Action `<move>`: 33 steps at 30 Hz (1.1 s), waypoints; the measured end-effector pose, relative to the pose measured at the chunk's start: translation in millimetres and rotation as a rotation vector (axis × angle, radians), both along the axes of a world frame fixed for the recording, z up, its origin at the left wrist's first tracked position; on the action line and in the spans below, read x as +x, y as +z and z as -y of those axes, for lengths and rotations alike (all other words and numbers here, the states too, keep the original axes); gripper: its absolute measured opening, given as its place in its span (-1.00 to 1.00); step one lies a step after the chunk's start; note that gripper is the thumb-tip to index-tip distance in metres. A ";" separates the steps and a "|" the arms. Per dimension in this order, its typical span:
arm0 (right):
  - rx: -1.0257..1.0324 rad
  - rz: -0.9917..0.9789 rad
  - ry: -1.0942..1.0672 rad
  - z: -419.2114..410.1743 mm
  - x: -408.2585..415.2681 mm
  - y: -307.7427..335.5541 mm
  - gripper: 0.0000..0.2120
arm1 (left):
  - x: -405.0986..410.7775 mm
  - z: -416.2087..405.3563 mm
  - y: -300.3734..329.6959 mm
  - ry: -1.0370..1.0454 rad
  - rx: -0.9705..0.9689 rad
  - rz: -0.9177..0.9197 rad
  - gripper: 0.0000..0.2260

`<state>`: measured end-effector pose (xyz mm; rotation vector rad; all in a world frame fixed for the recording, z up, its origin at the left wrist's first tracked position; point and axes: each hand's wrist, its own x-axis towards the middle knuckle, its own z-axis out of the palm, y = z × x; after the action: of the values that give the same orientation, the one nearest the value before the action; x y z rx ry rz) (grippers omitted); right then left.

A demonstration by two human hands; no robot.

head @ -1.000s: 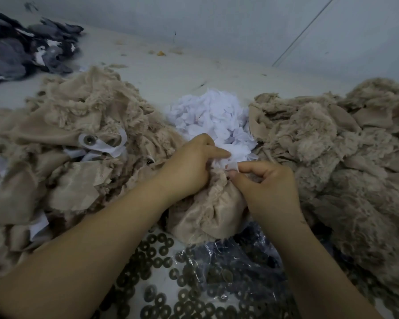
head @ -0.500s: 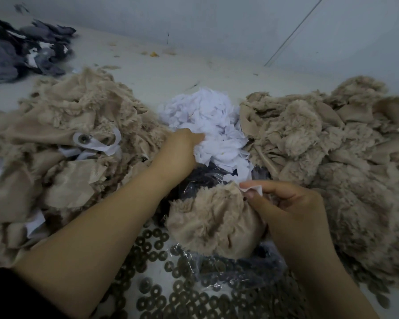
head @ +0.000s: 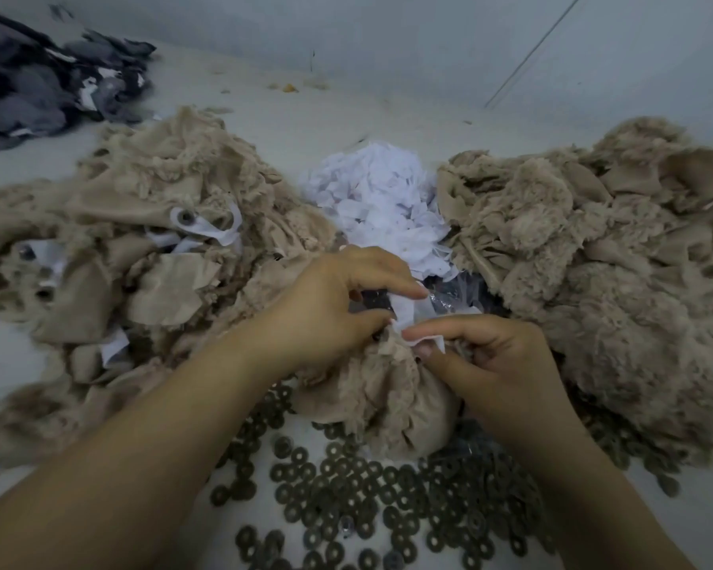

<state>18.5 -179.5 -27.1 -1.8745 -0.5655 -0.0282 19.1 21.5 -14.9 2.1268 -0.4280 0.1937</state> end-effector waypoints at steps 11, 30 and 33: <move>0.202 -0.523 -0.153 -3.5 3.8 -16.4 -0.78 | -5.9 18.2 -2.8 0.462 -0.363 0.126 -0.84; -0.062 -0.226 -0.109 -5.6 8.1 -23.6 -0.84 | -14.7 35.4 41.2 0.101 -0.170 -0.511 -0.85; -0.013 -0.224 -0.117 -6.1 5.1 -25.6 -0.91 | -8.5 43.7 32.9 0.214 0.002 -0.325 -0.93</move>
<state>23.6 -173.4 -52.6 -1.8909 -0.3022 0.1073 10.5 -22.2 18.0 2.1551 -0.0096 -0.0326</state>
